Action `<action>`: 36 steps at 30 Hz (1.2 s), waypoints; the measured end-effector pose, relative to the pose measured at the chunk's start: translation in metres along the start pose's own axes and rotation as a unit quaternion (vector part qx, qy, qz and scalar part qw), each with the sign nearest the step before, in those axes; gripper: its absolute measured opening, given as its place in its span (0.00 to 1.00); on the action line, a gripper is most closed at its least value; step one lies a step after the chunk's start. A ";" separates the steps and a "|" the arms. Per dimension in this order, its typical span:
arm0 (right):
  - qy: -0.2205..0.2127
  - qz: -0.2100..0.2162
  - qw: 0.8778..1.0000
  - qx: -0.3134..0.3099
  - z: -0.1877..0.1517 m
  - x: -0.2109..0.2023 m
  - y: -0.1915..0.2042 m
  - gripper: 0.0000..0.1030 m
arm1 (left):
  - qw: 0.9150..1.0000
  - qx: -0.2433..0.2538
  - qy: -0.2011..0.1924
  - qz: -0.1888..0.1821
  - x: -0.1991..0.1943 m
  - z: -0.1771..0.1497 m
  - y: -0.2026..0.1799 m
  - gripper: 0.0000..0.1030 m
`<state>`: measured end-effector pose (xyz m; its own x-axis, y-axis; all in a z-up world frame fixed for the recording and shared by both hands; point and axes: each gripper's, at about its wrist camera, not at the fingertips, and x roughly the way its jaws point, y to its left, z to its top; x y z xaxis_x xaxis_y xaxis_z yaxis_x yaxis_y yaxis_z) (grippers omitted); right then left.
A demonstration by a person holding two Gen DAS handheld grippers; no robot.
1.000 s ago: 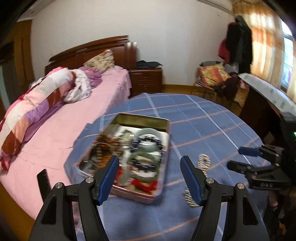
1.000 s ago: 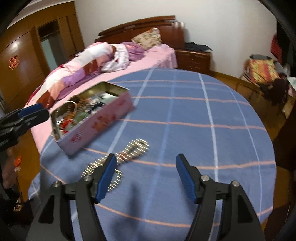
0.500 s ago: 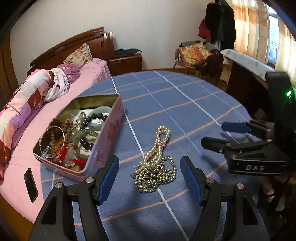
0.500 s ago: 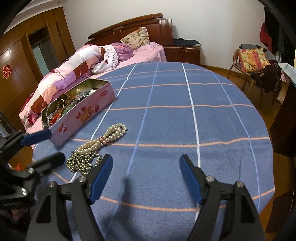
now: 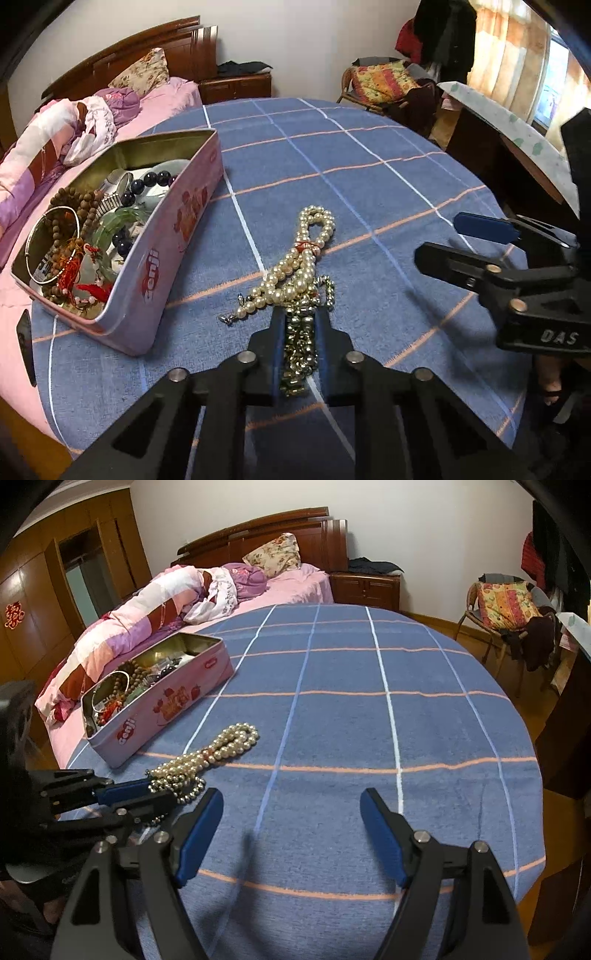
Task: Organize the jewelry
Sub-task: 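Lower the left tool onto the gold bead chain and close it, then grasp the pearl necklace with the right tool while the left tool holds the gold chain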
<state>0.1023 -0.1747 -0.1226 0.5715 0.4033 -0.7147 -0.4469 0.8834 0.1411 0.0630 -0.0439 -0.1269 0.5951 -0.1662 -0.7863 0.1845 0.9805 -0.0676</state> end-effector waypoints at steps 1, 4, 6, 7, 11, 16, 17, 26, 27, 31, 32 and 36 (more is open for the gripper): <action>0.000 -0.001 1.000 -0.001 0.001 0.000 0.001 0.77 | 1.000 -0.001 -0.002 0.001 -0.003 -0.001 0.000 0.13; 0.000 -0.006 1.000 -0.002 0.005 0.000 0.003 0.77 | 1.000 0.003 -0.028 0.013 -0.021 -0.003 0.002 0.13; 0.002 -0.013 1.000 -0.005 0.009 0.002 0.004 0.77 | 0.998 0.006 -0.049 0.025 -0.031 0.000 -0.001 0.13; 0.005 -0.013 1.000 -0.006 0.010 0.003 0.006 0.77 | 0.998 0.005 -0.057 0.026 -0.036 0.002 0.000 0.13; 0.017 -0.015 1.000 -0.014 0.020 0.011 0.014 0.77 | 0.996 -0.006 -0.082 0.042 -0.052 0.007 0.009 0.13; 0.033 0.000 0.999 -0.019 0.034 0.025 0.029 0.74 | 0.993 -0.022 -0.100 0.059 -0.062 0.011 0.024 0.13; 0.039 0.003 0.999 -0.020 0.036 0.030 0.033 0.72 | 0.993 -0.025 -0.102 0.062 -0.063 0.012 0.026 0.13; 0.083 -0.015 0.996 -0.025 0.033 0.063 0.053 0.68 | 0.990 -0.053 -0.104 0.078 -0.055 0.012 0.050 0.13; 0.081 -0.017 0.996 -0.026 0.032 0.062 0.053 0.66 | 0.990 -0.055 -0.105 0.077 -0.055 0.012 0.051 0.13; 0.077 -0.002 0.996 -0.036 0.029 0.053 0.052 0.22 | 0.990 -0.058 -0.108 0.073 -0.057 0.013 0.052 0.13; 0.076 -0.007 0.996 -0.041 0.028 0.052 0.054 0.19 | 0.990 -0.059 -0.109 0.072 -0.058 0.014 0.052 0.13; 0.071 -0.008 0.995 -0.062 0.020 0.045 0.057 0.15 | 0.990 -0.058 -0.112 0.070 -0.061 0.014 0.050 0.13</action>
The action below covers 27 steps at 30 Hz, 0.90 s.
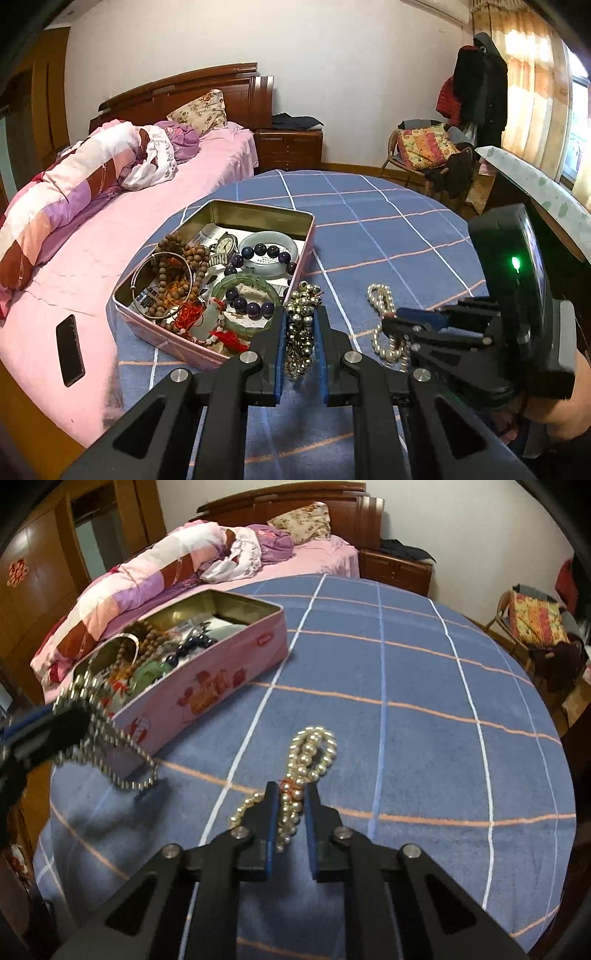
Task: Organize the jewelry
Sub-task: 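Grasp the pearl necklace with the right tool while the left tool holds the gold chain, then carry the gold chain and pearl necklace over the pink tin with both tools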
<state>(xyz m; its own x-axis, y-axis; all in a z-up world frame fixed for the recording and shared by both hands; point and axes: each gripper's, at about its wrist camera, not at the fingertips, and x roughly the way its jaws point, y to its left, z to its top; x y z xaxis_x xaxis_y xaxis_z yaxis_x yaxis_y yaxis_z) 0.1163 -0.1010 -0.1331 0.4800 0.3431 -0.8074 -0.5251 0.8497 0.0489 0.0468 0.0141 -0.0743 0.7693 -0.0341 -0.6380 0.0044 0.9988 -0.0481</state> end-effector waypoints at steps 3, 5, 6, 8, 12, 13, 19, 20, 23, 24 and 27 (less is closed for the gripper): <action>-0.004 -0.003 1.000 -0.009 -0.005 -0.004 0.001 0.14 | 1.000 0.000 -0.002 -0.003 -0.002 -0.001 -0.001 0.13; -0.012 0.003 1.000 -0.007 -0.006 -0.009 0.000 0.14 | 1.000 0.001 -0.003 -0.006 -0.003 -0.001 -0.002 0.13; -0.015 0.004 1.000 -0.006 -0.005 -0.011 0.000 0.08 | 1.000 0.002 -0.003 -0.006 -0.004 -0.001 -0.003 0.13; -0.024 -0.001 1.000 -0.007 -0.003 -0.016 0.001 0.08 | 1.000 0.002 -0.004 -0.009 -0.005 -0.001 -0.004 0.13; -0.024 -0.005 1.000 -0.006 0.000 -0.014 -0.001 0.08 | 1.000 0.005 -0.002 -0.012 -0.005 -0.001 -0.005 0.13; -0.023 -0.006 1.000 0.000 0.000 -0.012 -0.003 0.09 | 1.000 0.006 -0.002 -0.011 -0.004 -0.001 -0.005 0.13; -0.006 -0.014 1.000 -0.006 0.001 0.000 -0.003 0.38 | 1.000 0.007 0.002 -0.012 -0.001 -0.003 -0.007 0.13; -0.001 -0.014 1.000 -0.008 0.001 0.003 -0.003 0.38 | 1.000 0.007 0.004 -0.013 0.000 -0.003 -0.007 0.13; -0.003 -0.021 1.000 -0.019 0.000 0.005 0.000 0.24 | 1.000 0.008 0.006 -0.014 0.001 -0.004 -0.007 0.13; -0.004 -0.018 1.000 -0.017 0.000 0.004 -0.001 0.16 | 1.000 0.007 0.005 -0.015 0.000 -0.003 -0.007 0.13; -0.012 -0.007 1.000 -0.013 -0.002 -0.002 -0.003 0.15 | 1.000 0.006 0.002 -0.015 -0.001 -0.002 -0.007 0.13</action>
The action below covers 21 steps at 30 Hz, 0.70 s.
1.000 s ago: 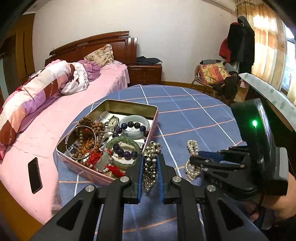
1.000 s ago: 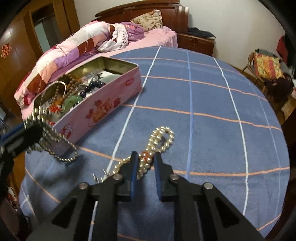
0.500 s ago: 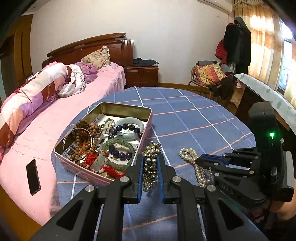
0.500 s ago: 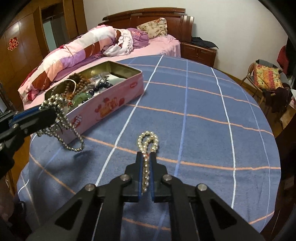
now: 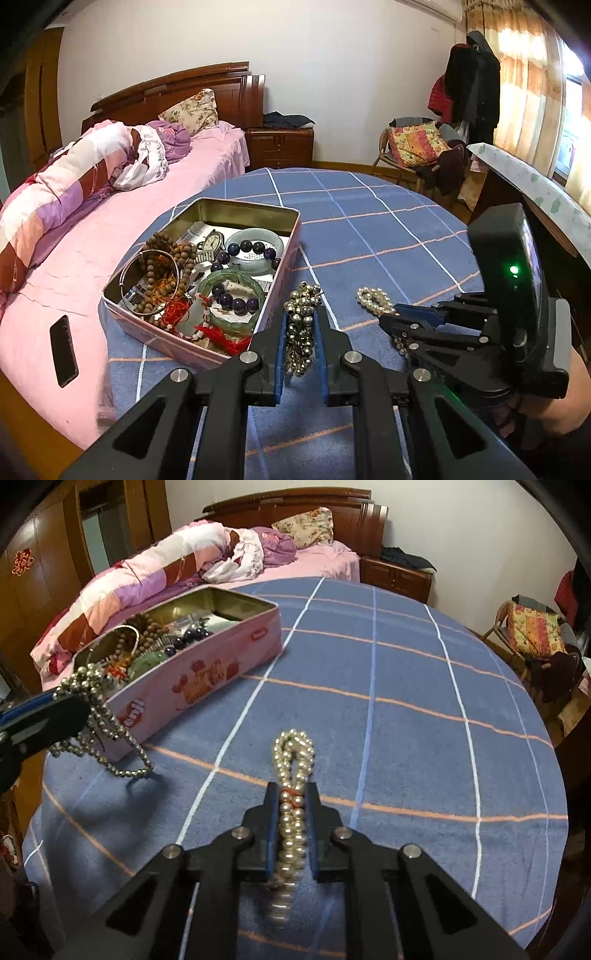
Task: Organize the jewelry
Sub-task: 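Carry the gold chain and pearl necklace over the pink tin with both tools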
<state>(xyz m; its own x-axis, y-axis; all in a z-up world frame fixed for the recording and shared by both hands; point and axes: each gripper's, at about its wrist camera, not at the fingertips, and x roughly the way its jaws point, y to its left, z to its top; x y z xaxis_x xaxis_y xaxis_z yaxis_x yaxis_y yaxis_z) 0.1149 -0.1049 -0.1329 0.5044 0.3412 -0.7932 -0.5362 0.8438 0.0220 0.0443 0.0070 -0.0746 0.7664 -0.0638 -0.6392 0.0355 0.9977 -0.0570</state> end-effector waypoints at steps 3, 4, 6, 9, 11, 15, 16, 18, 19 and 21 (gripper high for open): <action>-0.014 0.003 1.000 0.003 0.000 -0.009 0.000 0.15 | 1.000 0.001 -0.002 -0.001 -0.001 0.000 -0.001 0.13; -0.019 0.005 1.000 0.004 0.001 -0.012 -0.001 0.15 | 1.000 0.001 -0.002 0.000 -0.002 0.000 -0.001 0.13; -0.029 0.008 1.000 0.007 0.002 -0.019 -0.001 0.15 | 1.000 0.000 -0.003 -0.001 -0.003 0.000 0.000 0.13; -0.042 0.012 0.999 0.010 0.006 -0.028 -0.002 0.15 | 1.000 0.000 -0.007 -0.001 -0.005 0.001 0.000 0.13; -0.050 0.014 0.999 0.009 0.008 -0.034 0.000 0.15 | 1.000 -0.001 -0.009 -0.002 -0.007 0.002 0.001 0.13; -0.067 0.020 0.998 0.009 0.013 -0.044 0.003 0.15 | 1.000 -0.002 -0.013 0.000 -0.011 0.004 0.002 0.13; -0.072 0.021 0.997 0.009 0.014 -0.047 0.004 0.15 | 1.000 -0.003 -0.014 0.000 -0.011 0.004 0.003 0.13; -0.081 0.025 0.996 0.009 0.017 -0.052 0.005 0.15 | 1.000 -0.003 -0.017 0.000 -0.013 0.006 0.003 0.13; -0.085 0.026 0.996 0.008 0.018 -0.054 0.006 0.15 | 1.000 -0.003 -0.018 0.002 -0.014 0.006 0.003 0.13; -0.094 0.029 0.995 0.006 0.021 -0.058 0.009 0.15 | 1.000 -0.004 -0.020 0.002 -0.016 0.008 0.004 0.13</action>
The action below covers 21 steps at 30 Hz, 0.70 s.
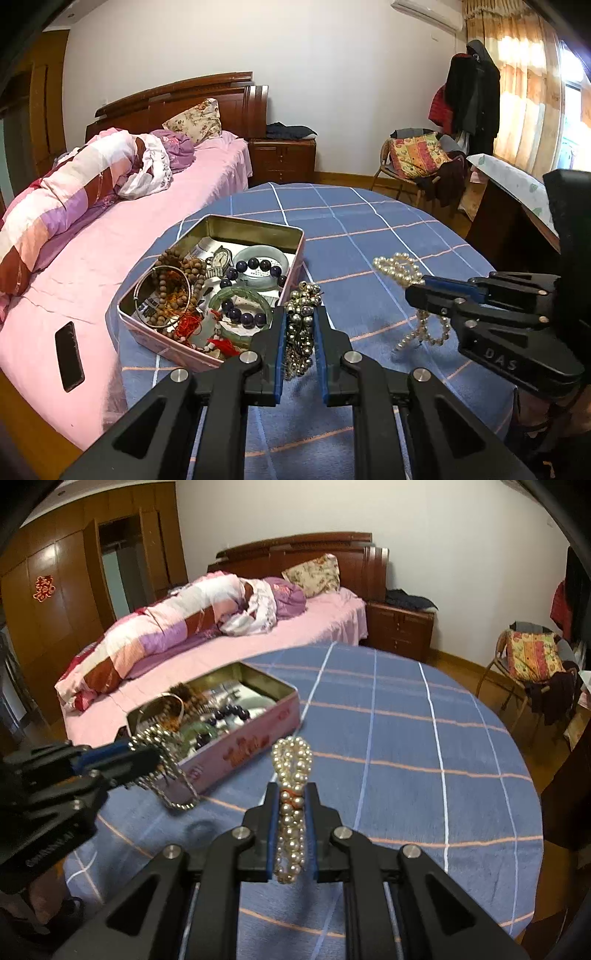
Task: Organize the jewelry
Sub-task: 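Carry the gold chain and pearl necklace over the pink tin with both tools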
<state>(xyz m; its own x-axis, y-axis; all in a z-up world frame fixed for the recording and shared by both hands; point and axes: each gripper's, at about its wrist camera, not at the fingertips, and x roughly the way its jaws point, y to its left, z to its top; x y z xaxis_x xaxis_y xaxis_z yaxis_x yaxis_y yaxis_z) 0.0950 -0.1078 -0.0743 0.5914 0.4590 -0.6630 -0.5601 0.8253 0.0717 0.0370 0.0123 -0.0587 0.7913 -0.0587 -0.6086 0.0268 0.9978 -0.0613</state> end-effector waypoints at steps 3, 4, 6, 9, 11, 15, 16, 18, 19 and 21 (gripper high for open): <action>-0.013 0.004 1.000 -0.002 0.004 -0.004 0.004 0.15 | 1.000 -0.002 -0.004 0.002 -0.003 0.002 0.002 0.13; -0.016 0.006 1.000 -0.002 0.005 -0.005 0.005 0.15 | 1.000 -0.003 -0.006 0.002 -0.004 0.003 0.003 0.13; -0.024 0.009 1.000 -0.003 0.008 -0.006 0.007 0.15 | 1.000 -0.003 -0.008 0.003 -0.006 0.004 0.004 0.13; -0.030 0.012 0.999 -0.007 0.012 -0.006 0.012 0.15 | 1.000 -0.005 -0.012 0.003 -0.008 0.006 0.006 0.13; -0.034 0.015 0.999 -0.009 0.014 -0.007 0.014 0.15 | 1.000 -0.006 -0.014 0.004 -0.008 0.008 0.007 0.13; -0.041 0.021 0.999 -0.013 0.020 -0.006 0.018 0.15 | 1.000 -0.004 -0.020 0.006 -0.010 0.012 0.009 0.13; -0.042 0.023 0.999 -0.014 0.021 -0.006 0.018 0.15 | 1.000 -0.004 -0.022 0.007 -0.011 0.014 0.009 0.13; -0.047 0.025 0.998 -0.017 0.026 -0.006 0.020 0.15 | 1.000 -0.004 -0.026 0.009 -0.011 0.017 0.012 0.13; -0.048 0.026 0.998 -0.019 0.027 -0.006 0.022 0.15 | 1.000 -0.003 -0.028 0.012 -0.012 0.019 0.013 0.13; -0.052 0.029 0.998 -0.023 0.032 -0.005 0.024 0.15 | 0.999 -0.003 -0.032 0.015 -0.012 0.022 0.017 0.13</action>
<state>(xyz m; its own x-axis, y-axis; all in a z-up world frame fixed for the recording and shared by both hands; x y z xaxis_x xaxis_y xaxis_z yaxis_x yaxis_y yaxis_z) 0.0970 -0.0795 -0.0448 0.6131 0.5387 -0.5779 -0.6196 0.7817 0.0713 0.0413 0.0304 -0.0344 0.8292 -0.0267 -0.5584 -0.0012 0.9988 -0.0496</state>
